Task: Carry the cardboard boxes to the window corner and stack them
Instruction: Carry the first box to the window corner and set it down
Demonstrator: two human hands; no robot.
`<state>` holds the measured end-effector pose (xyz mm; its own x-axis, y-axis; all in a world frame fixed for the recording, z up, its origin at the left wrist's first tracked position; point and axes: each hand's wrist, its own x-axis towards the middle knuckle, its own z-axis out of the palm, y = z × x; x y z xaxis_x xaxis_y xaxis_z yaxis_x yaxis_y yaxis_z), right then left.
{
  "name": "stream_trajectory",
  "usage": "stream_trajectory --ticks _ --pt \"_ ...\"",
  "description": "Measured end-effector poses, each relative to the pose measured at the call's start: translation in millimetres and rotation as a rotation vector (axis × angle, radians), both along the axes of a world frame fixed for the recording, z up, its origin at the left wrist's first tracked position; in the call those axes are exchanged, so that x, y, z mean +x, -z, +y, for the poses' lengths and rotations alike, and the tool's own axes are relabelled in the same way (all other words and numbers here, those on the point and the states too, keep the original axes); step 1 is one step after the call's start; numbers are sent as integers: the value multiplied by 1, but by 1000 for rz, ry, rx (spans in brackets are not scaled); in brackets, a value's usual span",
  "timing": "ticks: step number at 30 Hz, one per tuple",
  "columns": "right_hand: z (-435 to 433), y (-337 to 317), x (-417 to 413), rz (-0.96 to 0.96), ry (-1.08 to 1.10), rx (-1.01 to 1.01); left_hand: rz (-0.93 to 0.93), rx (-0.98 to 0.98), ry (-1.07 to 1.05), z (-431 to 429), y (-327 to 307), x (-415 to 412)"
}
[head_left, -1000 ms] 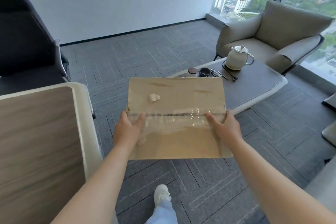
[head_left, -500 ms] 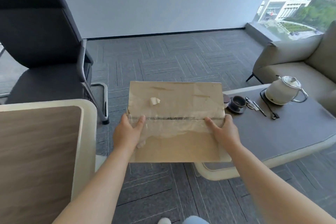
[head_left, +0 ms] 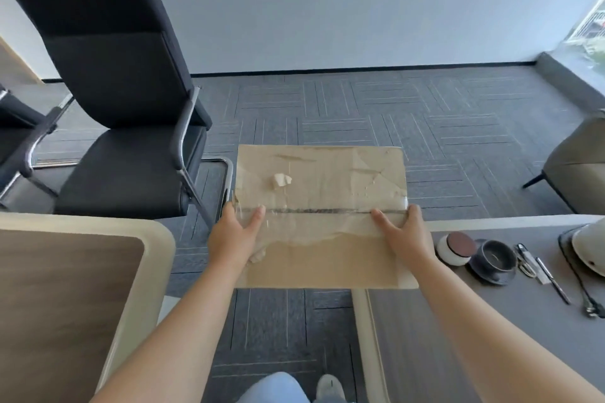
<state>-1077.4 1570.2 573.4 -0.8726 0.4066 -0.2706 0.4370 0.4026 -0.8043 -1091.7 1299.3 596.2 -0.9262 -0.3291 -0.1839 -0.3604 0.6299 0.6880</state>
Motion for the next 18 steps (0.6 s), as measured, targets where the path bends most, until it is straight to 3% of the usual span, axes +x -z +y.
stream_trajectory --ticks 9,18 --pt "6 8 -136 -11 -12 11 21 -16 -21 3 10 -126" --pt "-10 10 -310 -38 99 45 8 16 87 -8 19 -332"
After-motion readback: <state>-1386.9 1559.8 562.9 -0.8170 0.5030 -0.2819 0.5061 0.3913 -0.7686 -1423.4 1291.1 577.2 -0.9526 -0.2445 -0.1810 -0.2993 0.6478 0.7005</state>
